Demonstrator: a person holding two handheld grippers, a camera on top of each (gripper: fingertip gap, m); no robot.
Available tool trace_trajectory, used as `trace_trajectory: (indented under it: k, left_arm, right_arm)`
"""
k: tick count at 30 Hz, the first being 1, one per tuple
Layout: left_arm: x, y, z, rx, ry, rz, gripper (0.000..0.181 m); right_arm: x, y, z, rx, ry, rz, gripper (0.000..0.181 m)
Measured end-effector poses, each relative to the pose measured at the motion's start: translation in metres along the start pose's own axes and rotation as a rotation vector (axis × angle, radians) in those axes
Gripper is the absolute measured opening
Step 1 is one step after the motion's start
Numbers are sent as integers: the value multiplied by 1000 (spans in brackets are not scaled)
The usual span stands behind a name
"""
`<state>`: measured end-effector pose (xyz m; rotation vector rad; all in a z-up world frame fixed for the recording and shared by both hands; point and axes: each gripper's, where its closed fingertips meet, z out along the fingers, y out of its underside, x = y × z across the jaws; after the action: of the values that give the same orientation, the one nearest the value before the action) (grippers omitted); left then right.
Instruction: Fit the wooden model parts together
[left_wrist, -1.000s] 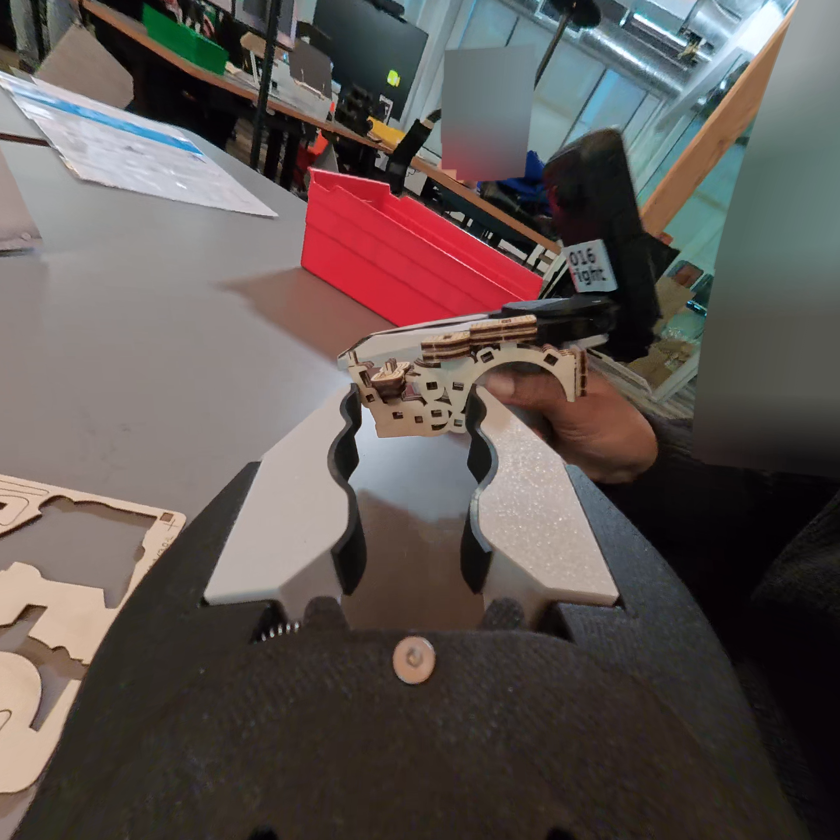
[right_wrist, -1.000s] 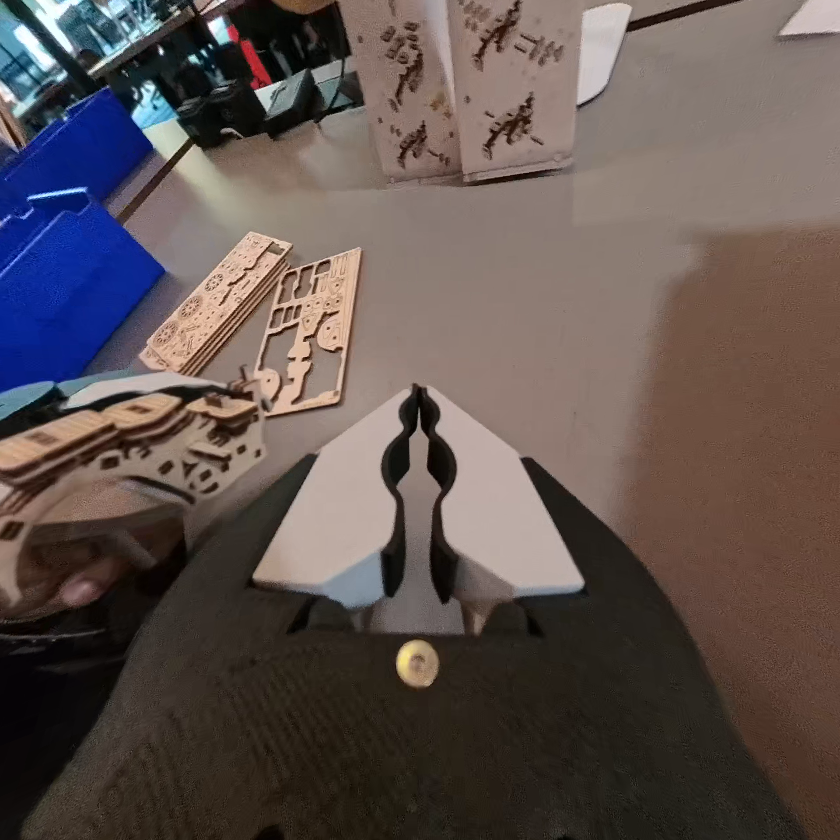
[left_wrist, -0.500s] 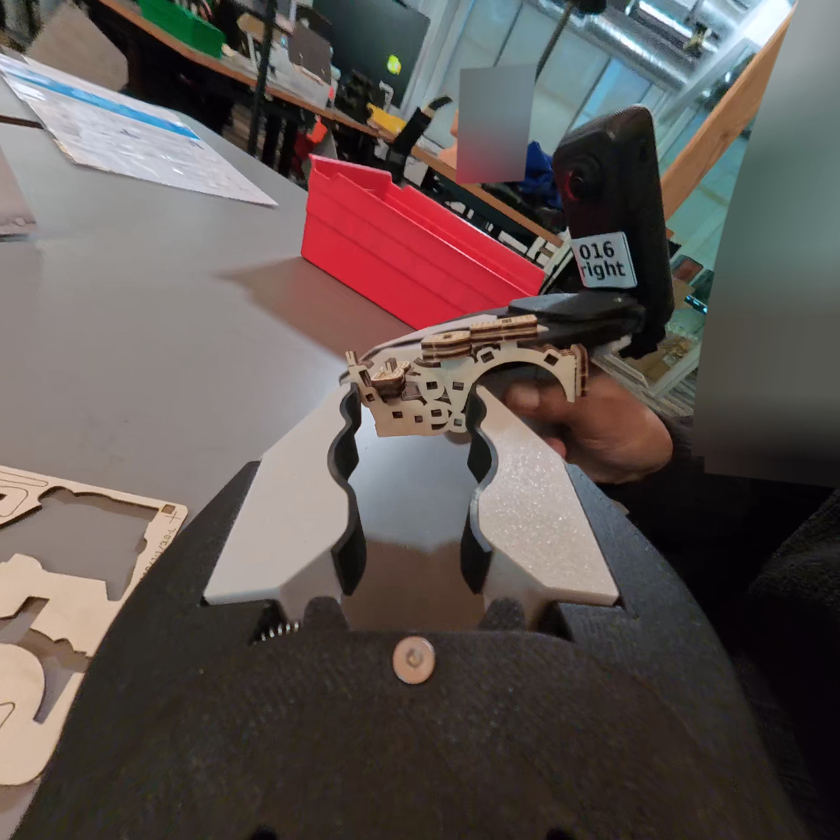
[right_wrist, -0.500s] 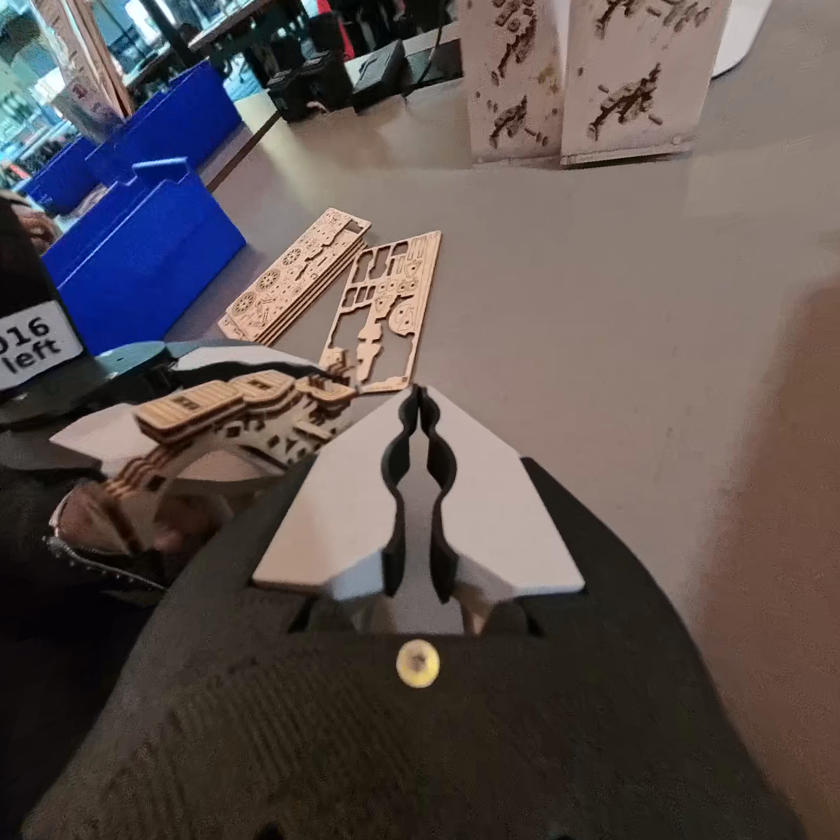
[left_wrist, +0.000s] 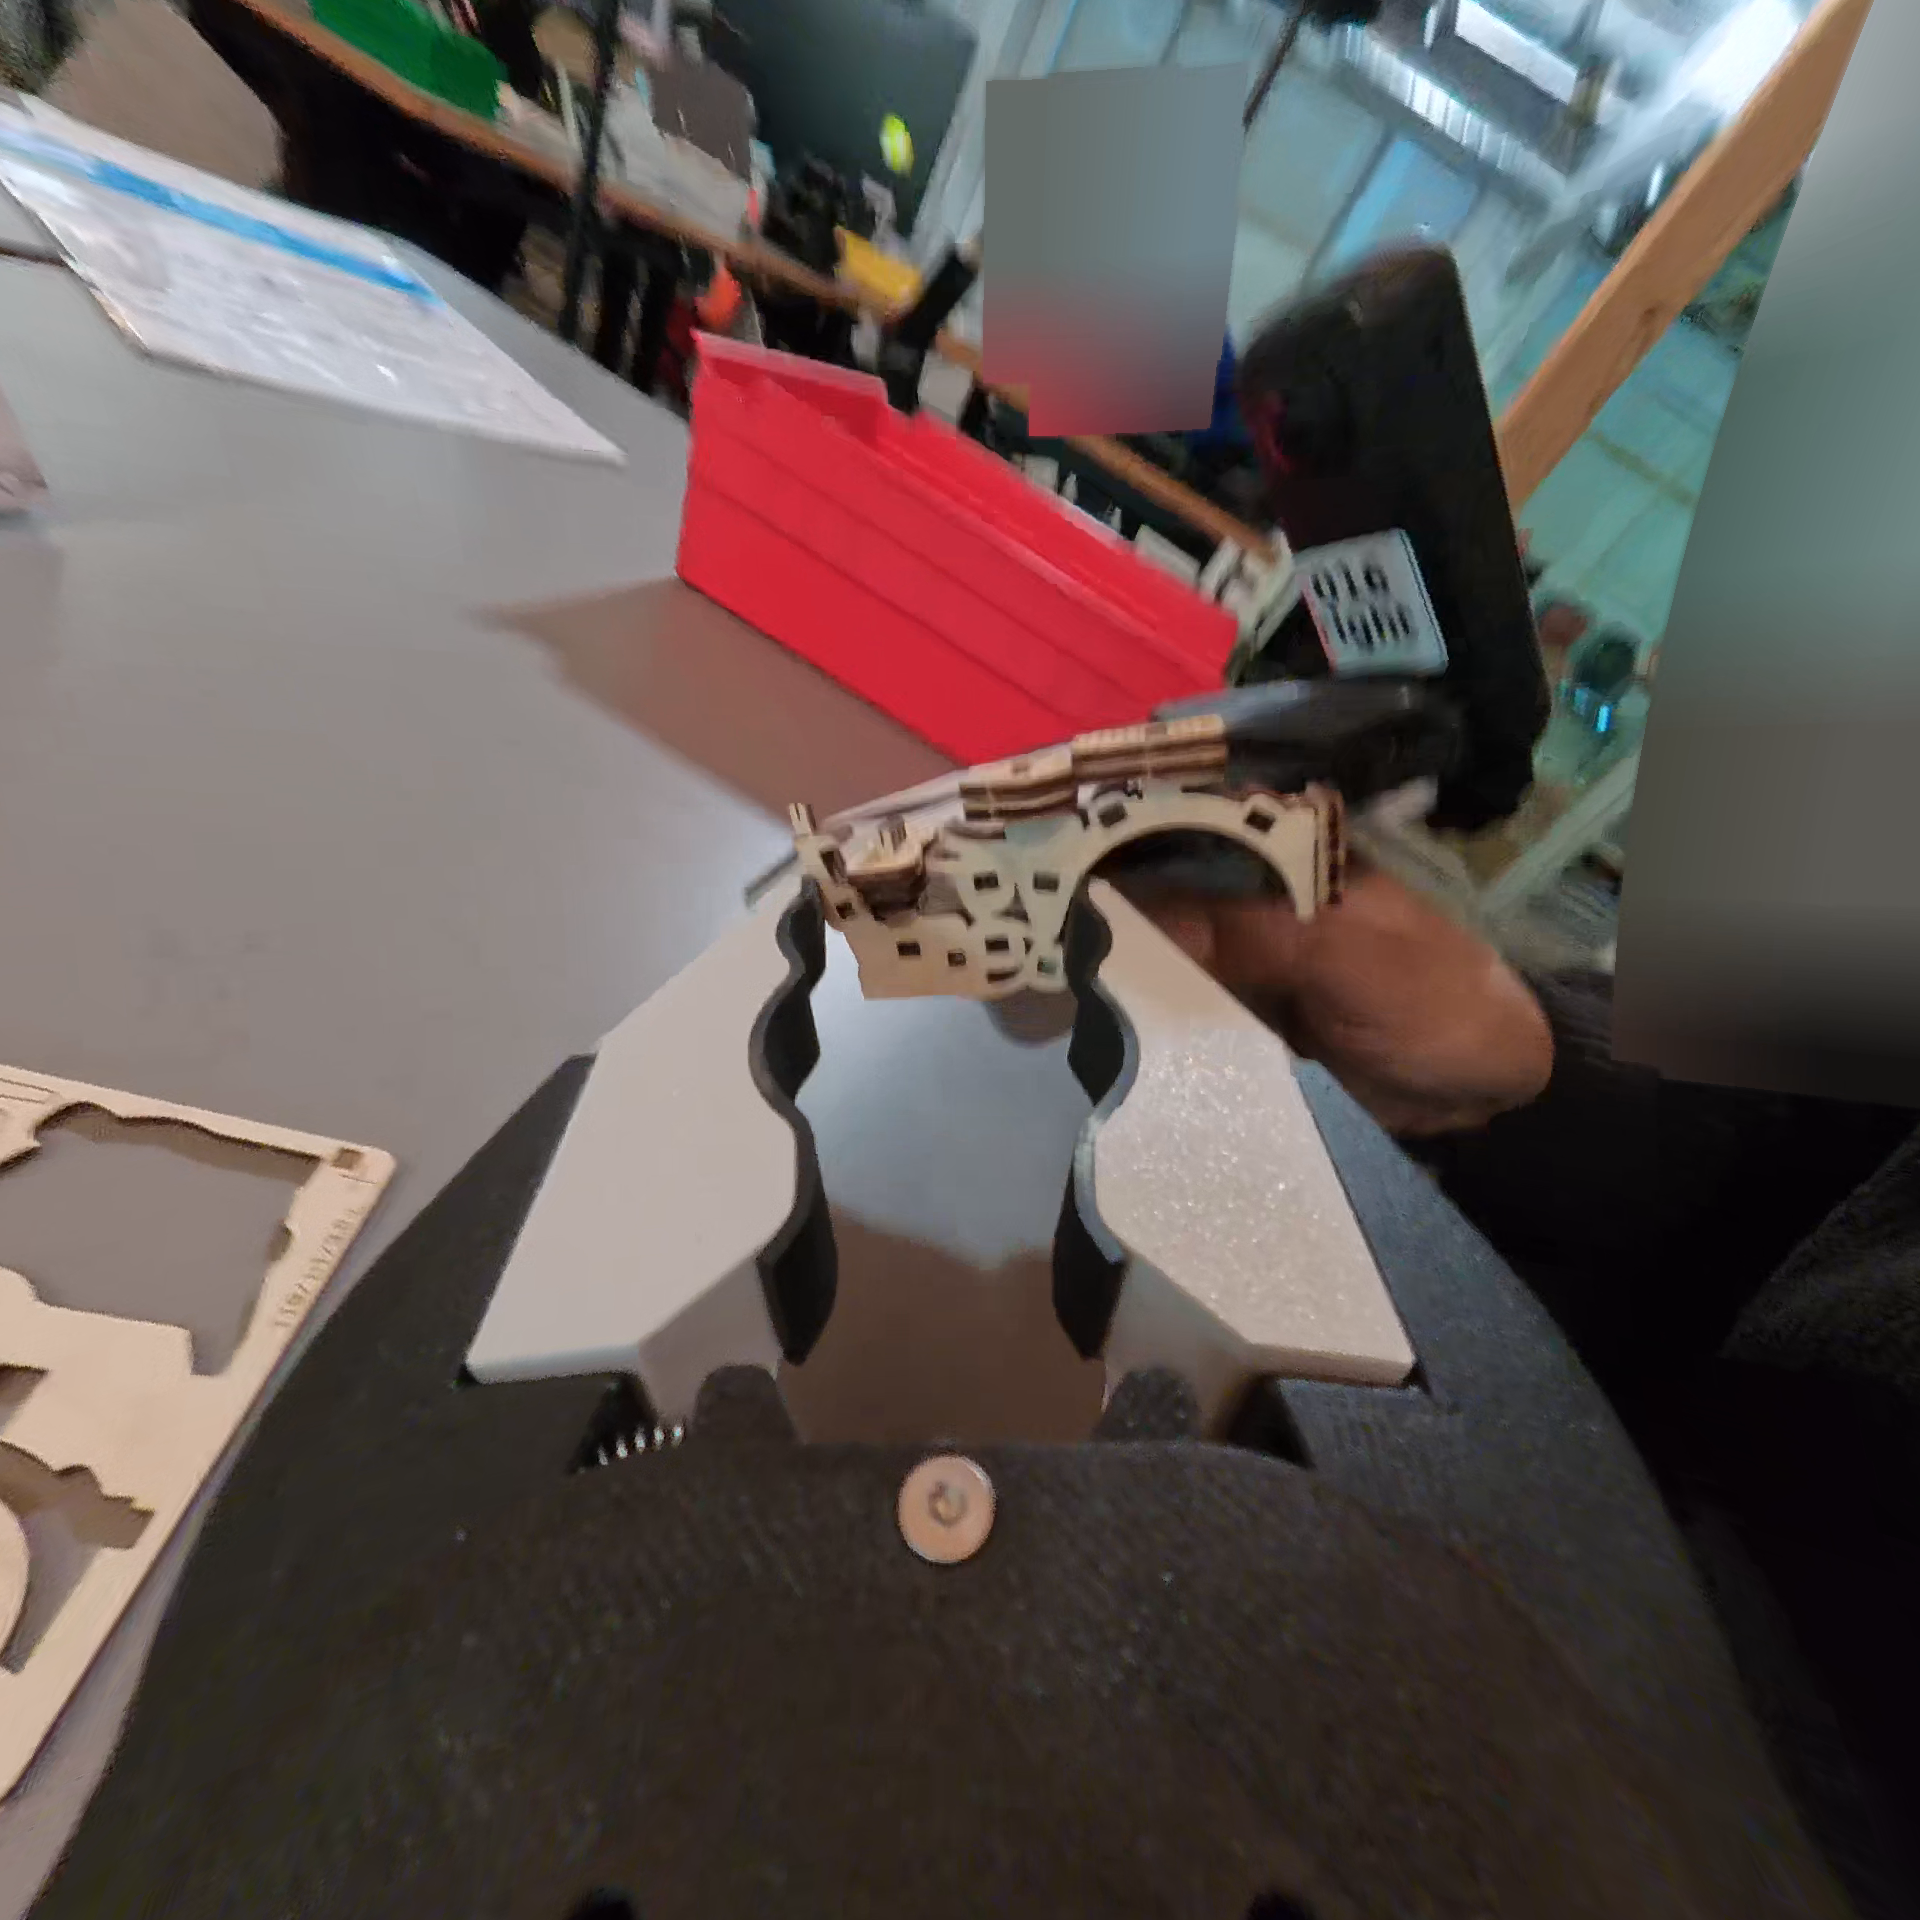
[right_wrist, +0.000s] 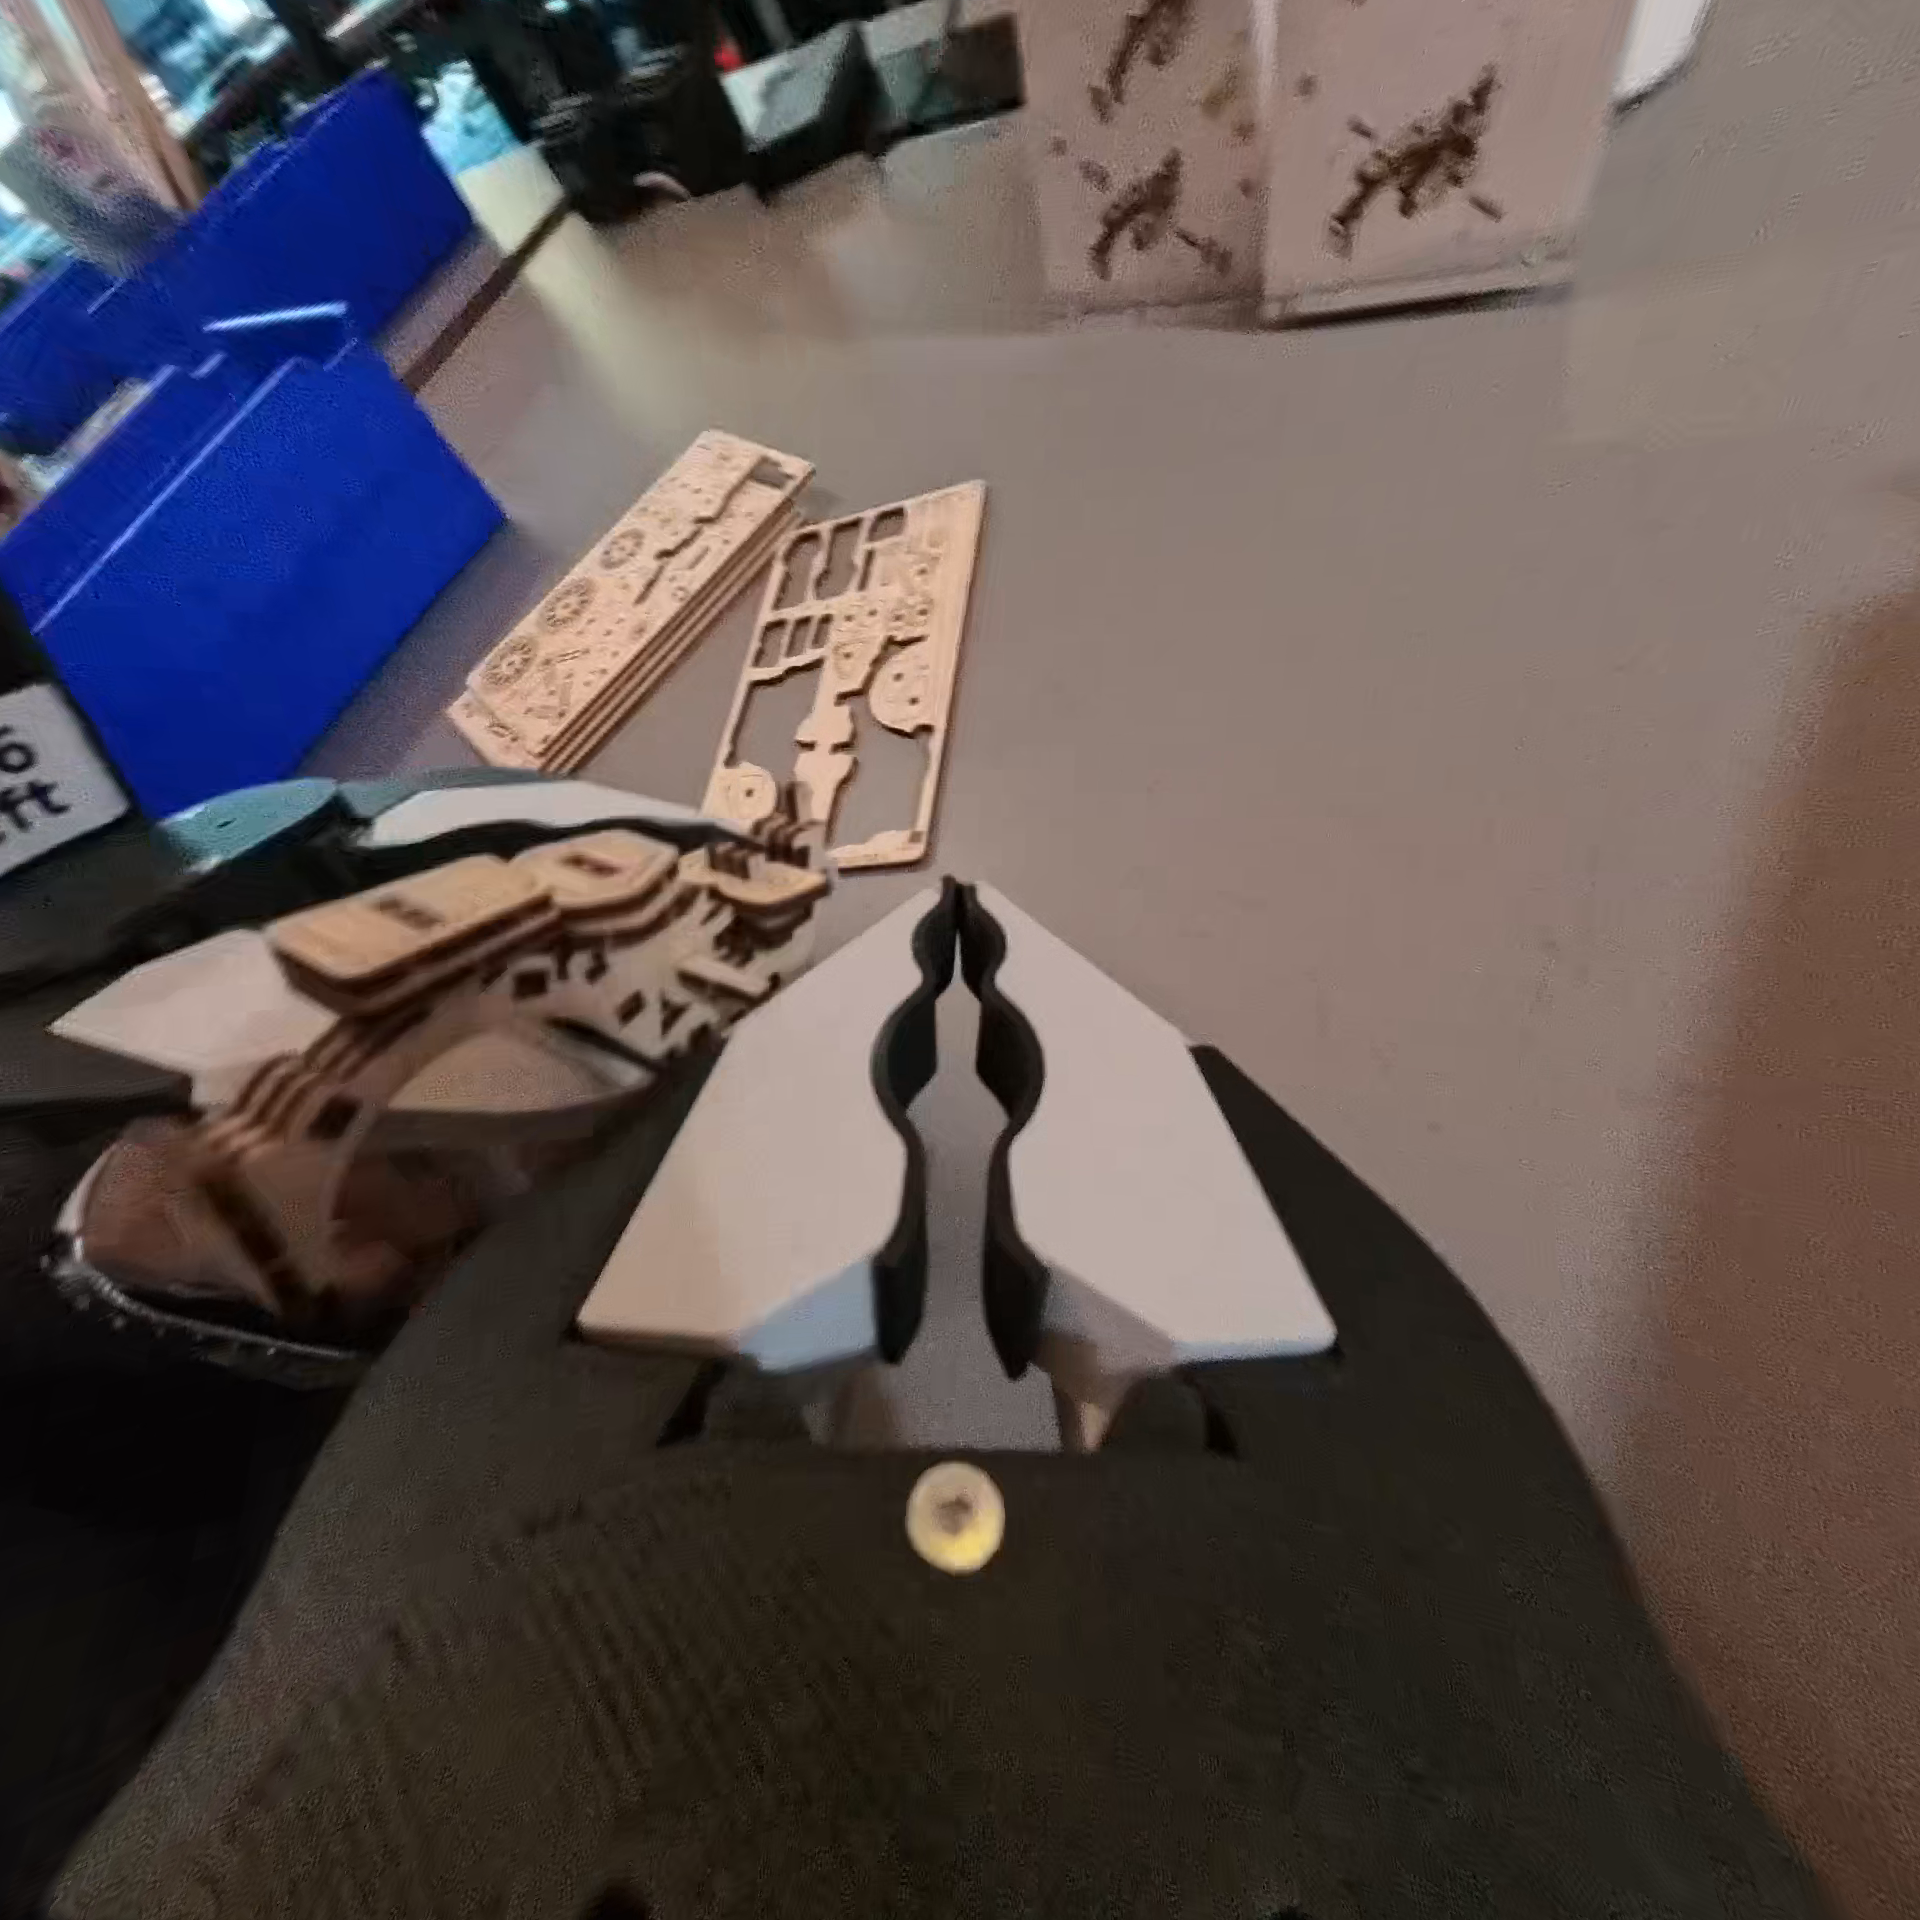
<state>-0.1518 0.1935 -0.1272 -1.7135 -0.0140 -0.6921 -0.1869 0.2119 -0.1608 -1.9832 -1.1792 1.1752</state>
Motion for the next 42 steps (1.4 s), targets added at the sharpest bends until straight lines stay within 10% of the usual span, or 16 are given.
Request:
trace_trajectory:
  k: [13, 22, 42]
  left_arm:
    - [-3, -10, -4, 20, 10, 18, 45]
    - [3, -23, -15, 69, 218, -166, 45]
    - [2, -17, -13, 53, 234, -238, 44]
  right_arm:
    - [14, -14, -12, 42, -120, 104, 0]
    - [-19, -39, -61, 127, -732, 246, 0]
    - [-42, -24, -54, 39, -718, 143, 0]
